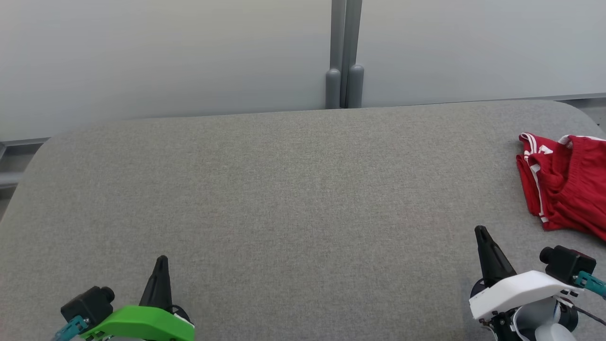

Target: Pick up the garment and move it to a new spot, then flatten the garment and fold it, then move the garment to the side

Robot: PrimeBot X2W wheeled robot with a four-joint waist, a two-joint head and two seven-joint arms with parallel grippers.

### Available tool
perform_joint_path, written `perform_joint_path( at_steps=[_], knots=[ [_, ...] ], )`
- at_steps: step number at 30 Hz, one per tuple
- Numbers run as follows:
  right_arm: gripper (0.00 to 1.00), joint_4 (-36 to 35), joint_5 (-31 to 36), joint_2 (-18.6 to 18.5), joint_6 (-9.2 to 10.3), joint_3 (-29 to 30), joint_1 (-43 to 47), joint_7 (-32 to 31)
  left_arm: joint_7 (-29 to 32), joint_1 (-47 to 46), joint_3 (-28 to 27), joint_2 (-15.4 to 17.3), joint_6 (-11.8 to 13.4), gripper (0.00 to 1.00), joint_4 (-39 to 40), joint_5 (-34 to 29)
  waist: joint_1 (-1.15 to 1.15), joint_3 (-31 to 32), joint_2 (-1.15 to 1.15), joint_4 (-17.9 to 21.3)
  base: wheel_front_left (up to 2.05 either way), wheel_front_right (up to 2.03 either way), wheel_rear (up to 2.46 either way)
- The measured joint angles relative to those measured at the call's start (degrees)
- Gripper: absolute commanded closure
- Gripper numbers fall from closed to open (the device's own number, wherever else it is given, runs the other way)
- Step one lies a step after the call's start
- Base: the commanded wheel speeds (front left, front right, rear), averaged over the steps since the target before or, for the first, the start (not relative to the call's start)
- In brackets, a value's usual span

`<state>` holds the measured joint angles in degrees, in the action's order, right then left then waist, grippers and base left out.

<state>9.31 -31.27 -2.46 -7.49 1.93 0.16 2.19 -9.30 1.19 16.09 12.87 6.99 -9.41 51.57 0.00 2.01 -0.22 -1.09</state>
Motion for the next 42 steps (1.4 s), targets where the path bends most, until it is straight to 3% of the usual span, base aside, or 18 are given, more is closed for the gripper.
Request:
perform_joint_path(
  at_steps=[42],
  knots=[
    [1.0, 1.6, -31.0, -0.1, 0.01, 3.5, -2.3, -4.9, 7.1, -3.9, -9.9, -4.8, -7.3, 1.0, -2.6, 21.1, 0.0, -0.8, 0.0, 0.4, 0.0, 0.0, 0.0]
  ],
)
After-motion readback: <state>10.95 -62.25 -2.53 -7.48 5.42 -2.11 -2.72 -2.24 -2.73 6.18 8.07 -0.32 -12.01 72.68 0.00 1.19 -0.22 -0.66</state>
